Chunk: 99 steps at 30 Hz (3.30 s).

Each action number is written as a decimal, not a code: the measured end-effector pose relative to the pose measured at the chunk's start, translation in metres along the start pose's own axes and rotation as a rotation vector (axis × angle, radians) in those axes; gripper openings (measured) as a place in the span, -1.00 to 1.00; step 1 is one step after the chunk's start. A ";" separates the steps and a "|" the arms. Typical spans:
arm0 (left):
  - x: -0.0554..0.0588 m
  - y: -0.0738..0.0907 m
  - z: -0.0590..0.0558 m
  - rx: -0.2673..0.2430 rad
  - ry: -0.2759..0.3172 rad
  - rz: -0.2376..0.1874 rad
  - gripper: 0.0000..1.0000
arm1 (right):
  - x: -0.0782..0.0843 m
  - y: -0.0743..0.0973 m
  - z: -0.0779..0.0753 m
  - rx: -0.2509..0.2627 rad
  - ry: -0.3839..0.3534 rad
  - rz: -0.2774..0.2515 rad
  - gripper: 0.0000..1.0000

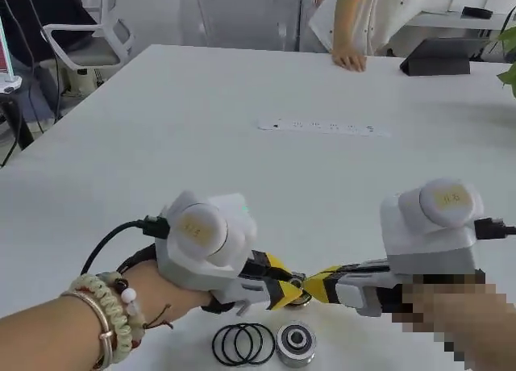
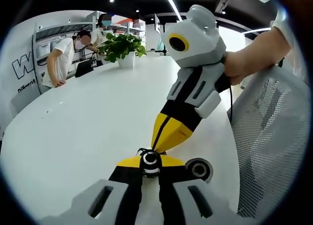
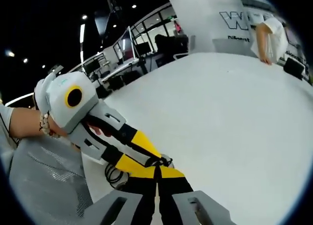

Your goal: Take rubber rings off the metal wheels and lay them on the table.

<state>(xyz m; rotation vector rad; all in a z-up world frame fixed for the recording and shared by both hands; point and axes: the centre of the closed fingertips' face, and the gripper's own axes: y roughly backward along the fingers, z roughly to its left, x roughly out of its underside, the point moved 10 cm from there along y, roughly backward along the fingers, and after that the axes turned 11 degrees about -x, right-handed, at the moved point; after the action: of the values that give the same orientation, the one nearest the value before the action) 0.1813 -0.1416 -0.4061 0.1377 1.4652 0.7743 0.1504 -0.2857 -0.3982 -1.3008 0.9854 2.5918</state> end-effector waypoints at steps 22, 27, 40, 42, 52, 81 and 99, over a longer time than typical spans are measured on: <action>-0.014 0.020 0.006 0.081 0.075 -0.060 -0.67 | -0.001 0.006 -0.002 0.029 0.001 0.011 -1.00; -0.025 0.034 0.008 0.115 0.048 -0.090 -0.35 | -0.006 0.007 0.003 0.008 0.004 -0.007 -1.00; -0.052 0.087 0.024 0.034 -0.012 -0.156 -0.06 | -0.011 0.009 0.012 -0.027 0.013 -0.020 -1.00; -0.053 0.097 0.025 0.030 -0.005 -0.165 0.03 | -0.011 0.009 0.015 -0.039 0.015 -0.019 -1.00; -0.035 0.128 0.011 0.032 -0.029 -0.134 0.26 | -0.013 0.006 0.026 -0.095 0.018 -0.018 -1.00; 0.051 0.181 0.002 -0.152 0.236 -0.051 0.31 | 0.007 -0.025 0.049 -0.175 0.147 0.182 -0.87; 0.054 0.180 -0.008 -0.133 0.251 -0.061 0.35 | -0.024 0.009 0.040 -0.115 0.127 0.015 -0.79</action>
<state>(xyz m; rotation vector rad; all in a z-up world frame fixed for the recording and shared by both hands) 0.0999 0.0207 -0.3567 -0.1095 1.6406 0.8594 0.1347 -0.2648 -0.3587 -1.5082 0.8781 2.6410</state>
